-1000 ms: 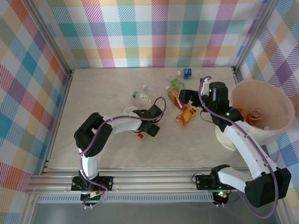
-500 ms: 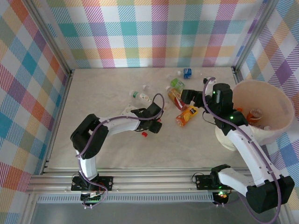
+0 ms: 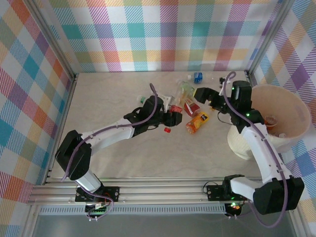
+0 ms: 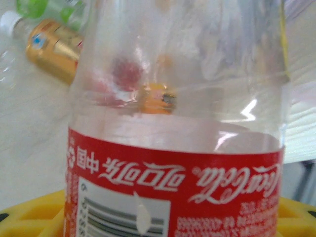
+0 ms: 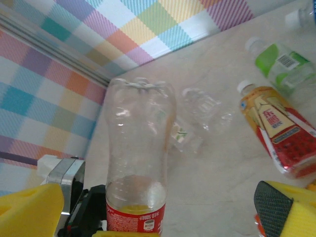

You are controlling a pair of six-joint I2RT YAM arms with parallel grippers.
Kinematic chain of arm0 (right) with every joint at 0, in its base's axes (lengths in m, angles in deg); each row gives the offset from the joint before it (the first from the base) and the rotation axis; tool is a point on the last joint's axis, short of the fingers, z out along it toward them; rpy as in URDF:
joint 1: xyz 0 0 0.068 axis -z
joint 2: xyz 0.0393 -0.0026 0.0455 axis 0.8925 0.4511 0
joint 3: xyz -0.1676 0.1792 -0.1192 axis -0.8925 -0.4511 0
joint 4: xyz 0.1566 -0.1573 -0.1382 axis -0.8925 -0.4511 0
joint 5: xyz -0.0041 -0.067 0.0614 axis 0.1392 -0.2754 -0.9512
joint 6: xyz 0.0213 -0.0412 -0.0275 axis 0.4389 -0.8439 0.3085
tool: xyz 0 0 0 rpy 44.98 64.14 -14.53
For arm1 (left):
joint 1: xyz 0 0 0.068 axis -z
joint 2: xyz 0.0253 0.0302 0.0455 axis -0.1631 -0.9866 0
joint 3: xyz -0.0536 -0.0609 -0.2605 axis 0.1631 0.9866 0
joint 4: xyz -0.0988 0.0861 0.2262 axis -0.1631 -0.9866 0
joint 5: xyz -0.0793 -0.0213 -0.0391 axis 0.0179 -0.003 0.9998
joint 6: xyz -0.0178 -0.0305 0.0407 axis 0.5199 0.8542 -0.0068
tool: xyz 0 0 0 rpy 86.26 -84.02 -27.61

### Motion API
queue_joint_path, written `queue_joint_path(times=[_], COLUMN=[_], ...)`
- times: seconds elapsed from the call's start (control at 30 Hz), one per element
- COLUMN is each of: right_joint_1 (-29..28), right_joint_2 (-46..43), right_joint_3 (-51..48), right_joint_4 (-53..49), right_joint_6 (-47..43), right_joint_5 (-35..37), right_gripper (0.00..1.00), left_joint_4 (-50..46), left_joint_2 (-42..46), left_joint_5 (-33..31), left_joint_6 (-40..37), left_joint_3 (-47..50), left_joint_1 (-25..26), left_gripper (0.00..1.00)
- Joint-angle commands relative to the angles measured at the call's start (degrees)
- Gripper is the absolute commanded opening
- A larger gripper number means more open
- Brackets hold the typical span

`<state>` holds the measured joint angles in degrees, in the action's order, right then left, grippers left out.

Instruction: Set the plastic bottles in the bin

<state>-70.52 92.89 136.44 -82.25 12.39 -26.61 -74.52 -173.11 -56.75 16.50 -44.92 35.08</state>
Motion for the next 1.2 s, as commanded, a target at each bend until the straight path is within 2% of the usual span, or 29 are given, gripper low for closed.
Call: queue_joint_path(times=[0.0,0.13,0.27,0.43,0.6,0.77,1.0,1.17], right_joint_1=[2.06,2.06,2.06,2.07,1.64,0.74,0.66,0.65], right_joint_2=[2.21,3.48,3.39,5.47,7.51,8.99,10.59,9.62], right_joint_3=[3.42,5.53,4.58,7.93,10.04,12.24,14.37,13.69], right_joint_4=[5.46,6.78,13.31,12.08,17.98,19.06,16.29,14.73], right_joint_6=[5.12,4.18,4.7,3.67,4.4,3.91,2.29,0.25], right_joint_5=[-15.01,-15.64,-17.73,-16.34,-23.68,-22.47,-24.85,-25.49], right_gripper=[1.0,1.0,1.0,1.0,1.0,0.99,0.85,0.68], left_joint_4=[11.41,17.56,25.04,35.95,37.48,37.71,38.14,37.97], left_joint_2=[1.99,1.72,0.19,-2.34,-3.89,-4.66,-4.68,-4.56], left_joint_5=[11.03,18.48,23.98,28.76,30.09,29.09,28.67,27.89], left_joint_6=[6.03,9.03,13.52,18.88,18.94,18.07,17.98,17.91], left_joint_3=[0.89,-0.32,-1.53,-2.31,-4.7,-5.5,-4.91,-4.76], left_joint_1=[-1.59,-1.75,-1.77,-1.27,0.23,1.11,1.19,1.18], left_gripper=[0.47,0.46,0.46,0.45,0.45,0.45,0.45,0.45])
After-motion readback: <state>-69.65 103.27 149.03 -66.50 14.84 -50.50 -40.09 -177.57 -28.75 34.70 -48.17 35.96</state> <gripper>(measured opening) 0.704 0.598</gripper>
